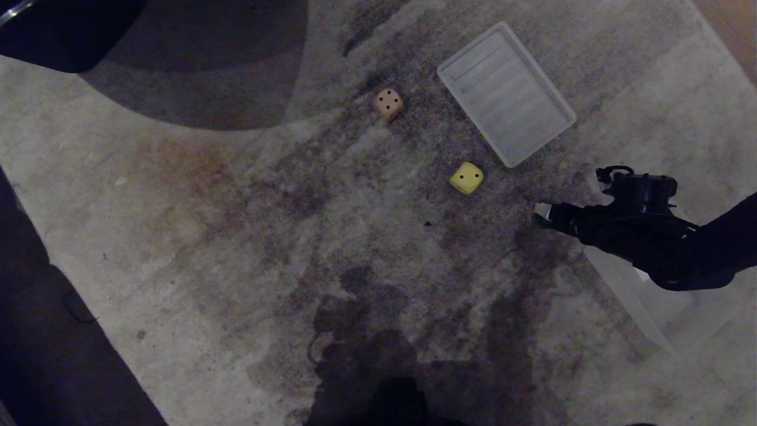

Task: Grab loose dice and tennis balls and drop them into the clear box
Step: Pick up toys out of the box, then put the toys in the box

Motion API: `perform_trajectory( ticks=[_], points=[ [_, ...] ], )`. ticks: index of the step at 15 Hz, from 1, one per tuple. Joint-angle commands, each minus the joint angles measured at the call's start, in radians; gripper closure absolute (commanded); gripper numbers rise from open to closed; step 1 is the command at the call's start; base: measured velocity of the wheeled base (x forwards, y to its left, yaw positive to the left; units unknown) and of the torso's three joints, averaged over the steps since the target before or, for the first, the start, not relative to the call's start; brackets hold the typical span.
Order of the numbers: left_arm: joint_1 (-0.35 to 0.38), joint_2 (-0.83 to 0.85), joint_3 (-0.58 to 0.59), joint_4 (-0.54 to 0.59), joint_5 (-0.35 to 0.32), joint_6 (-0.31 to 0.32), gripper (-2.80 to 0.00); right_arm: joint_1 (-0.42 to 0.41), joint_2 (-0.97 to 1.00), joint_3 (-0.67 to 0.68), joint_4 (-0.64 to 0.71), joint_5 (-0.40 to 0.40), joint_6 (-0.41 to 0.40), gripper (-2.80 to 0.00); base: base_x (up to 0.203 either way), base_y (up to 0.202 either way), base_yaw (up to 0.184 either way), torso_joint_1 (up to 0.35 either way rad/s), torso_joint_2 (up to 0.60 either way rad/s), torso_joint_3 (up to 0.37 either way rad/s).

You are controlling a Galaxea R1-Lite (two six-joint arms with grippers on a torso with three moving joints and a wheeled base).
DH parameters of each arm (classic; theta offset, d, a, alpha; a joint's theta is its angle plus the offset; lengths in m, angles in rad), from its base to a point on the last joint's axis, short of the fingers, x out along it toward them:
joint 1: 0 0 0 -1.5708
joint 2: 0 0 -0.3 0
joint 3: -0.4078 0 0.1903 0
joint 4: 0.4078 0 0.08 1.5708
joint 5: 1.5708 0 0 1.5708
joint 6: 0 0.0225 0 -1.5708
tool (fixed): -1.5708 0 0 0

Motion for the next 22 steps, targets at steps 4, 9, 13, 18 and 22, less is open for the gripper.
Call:
perform_trajectory(
  ticks=[4, 9, 13, 18, 22],
  points=[
    [0.0, 0.002, 0.002, 0.001, 0.0, 0.0, 0.0, 0.019, 0.032, -0.004, -0.004, -0.019, -0.002, 0.0, 0.0, 0.0, 0.0, 0.0, 0.0, 0.0],
    [0.0, 0.002, 0.002, 0.001, 0.0, 0.0, 0.0, 0.019, -0.105, 0.033, 0.031, -0.045, -0.006, 0.0, 0.0, 0.0, 0.0, 0.0, 0.0, 0.0],
    [0.0, 0.002, 0.002, 0.001, 0.0, 0.0, 0.0, 0.013, -0.309, 0.115, 0.188, -0.048, -0.007, 0.0, 0.0, 0.0, 0.0, 0.0, 0.0, 0.0],
    [0.0, 0.002, 0.002, -0.001, 0.0, 0.0, 0.0, -0.091, -0.441, 0.299, 0.245, -0.15, -0.101, 0.0, 0.0, 0.0, 0.0, 0.0, 0.0, 0.0],
    [0.0, 0.002, 0.002, 0.001, 0.0, 0.0, 0.0, -0.209, -0.443, 0.332, 0.247, -0.185, -0.175, 0.0, 0.0, 0.0, 0.0, 0.0, 0.0, 0.0]
  ],
)
